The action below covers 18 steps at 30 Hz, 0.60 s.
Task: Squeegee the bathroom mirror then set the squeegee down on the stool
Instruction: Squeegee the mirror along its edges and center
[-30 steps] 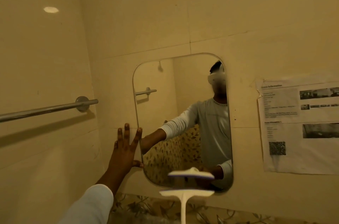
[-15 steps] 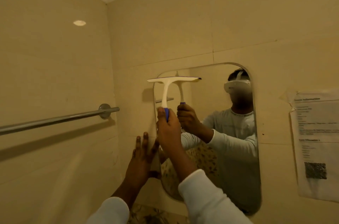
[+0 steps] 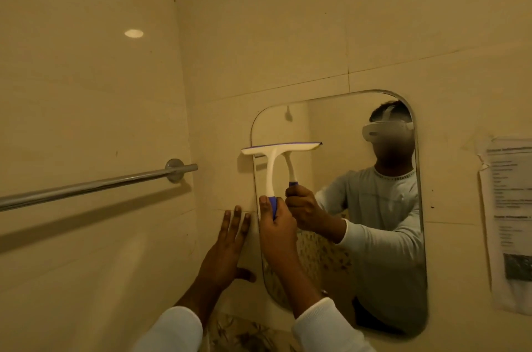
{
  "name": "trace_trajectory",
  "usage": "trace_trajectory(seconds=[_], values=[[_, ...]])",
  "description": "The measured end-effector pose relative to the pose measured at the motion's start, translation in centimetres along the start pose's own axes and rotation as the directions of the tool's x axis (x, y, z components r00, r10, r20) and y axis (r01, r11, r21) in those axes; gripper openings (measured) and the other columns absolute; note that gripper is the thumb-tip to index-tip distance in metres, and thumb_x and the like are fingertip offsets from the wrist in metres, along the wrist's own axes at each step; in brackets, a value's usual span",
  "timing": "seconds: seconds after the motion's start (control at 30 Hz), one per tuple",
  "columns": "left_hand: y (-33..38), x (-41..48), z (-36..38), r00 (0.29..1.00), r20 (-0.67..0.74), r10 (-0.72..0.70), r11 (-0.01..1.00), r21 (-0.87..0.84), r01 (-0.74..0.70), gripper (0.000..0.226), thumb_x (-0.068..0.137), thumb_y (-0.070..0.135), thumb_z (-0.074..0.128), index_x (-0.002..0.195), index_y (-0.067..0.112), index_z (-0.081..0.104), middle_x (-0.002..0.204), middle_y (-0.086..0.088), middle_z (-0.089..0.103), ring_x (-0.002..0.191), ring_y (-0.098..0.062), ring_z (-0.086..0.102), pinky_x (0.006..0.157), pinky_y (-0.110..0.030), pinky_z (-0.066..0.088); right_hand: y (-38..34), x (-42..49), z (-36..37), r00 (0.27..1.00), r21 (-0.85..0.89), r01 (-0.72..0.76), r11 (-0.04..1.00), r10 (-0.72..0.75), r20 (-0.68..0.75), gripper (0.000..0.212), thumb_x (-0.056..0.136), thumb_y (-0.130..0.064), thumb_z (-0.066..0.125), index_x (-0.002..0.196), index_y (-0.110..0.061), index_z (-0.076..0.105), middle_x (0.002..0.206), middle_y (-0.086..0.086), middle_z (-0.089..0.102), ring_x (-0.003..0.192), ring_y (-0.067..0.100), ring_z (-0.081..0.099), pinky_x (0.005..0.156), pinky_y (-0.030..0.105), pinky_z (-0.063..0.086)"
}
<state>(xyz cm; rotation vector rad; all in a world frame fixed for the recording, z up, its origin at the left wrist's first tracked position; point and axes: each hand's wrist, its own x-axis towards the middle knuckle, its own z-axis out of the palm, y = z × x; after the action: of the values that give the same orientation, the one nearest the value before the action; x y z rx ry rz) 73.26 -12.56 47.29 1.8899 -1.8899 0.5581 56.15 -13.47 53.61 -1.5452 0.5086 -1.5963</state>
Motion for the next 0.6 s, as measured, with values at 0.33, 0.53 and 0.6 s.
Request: trace_trajectory(seconds=[0.33, 0.53, 0.6], values=[[-0.2, 0.1, 1.6, 0.998, 0.021, -0.062, 0.993, 0.105, 0.059, 0.157, 0.049, 0.086, 0.074, 0.159, 0.023, -0.019, 0.167, -0.014, -0.024, 0.153, -0.040, -0.021, 0.118, -0.067, 0.021, 5.6, -6.7, -3.1, 0.981, 0.005, -0.195, 0.981, 0.195, -0.016, 0.013, 0.107, -0.034, 0.059, 0.106, -0.022, 0.065, 0.083, 0.000, 0.067, 0.072, 0.010, 0.066, 0.066, 0.020, 0.055], [-0.6, 1.7, 1.5, 0.973, 0.168, -0.156, 0.972, 0.203, 0.121, 0.159, 0.050, 0.090, 0.069, 0.146, 0.030, -0.043, 0.156, -0.013, -0.046, 0.144, -0.043, -0.039, 0.119, -0.066, -0.010, 8.5, -9.7, -4.6, 0.959, -0.065, -0.274, 0.959, 0.267, -0.094, 0.010, 0.103, -0.037, 0.064, 0.096, -0.030, 0.065, 0.080, 0.002, 0.066, 0.078, 0.016, 0.067, 0.067, 0.019, 0.051], [-0.7, 2.0, 1.6, 0.968, 0.180, -0.172, 0.967, 0.219, 0.131, 0.158, 0.053, 0.090, 0.068, 0.140, 0.030, -0.049, 0.150, -0.012, -0.054, 0.138, -0.040, -0.049, 0.119, -0.063, -0.015, 9.5, -10.7, -5.2, 0.953, -0.100, -0.292, 0.951, 0.280, -0.117, 0.011, 0.103, -0.035, 0.066, 0.094, -0.029, 0.065, 0.077, 0.001, 0.065, 0.076, 0.014, 0.066, 0.065, 0.016, 0.049]])
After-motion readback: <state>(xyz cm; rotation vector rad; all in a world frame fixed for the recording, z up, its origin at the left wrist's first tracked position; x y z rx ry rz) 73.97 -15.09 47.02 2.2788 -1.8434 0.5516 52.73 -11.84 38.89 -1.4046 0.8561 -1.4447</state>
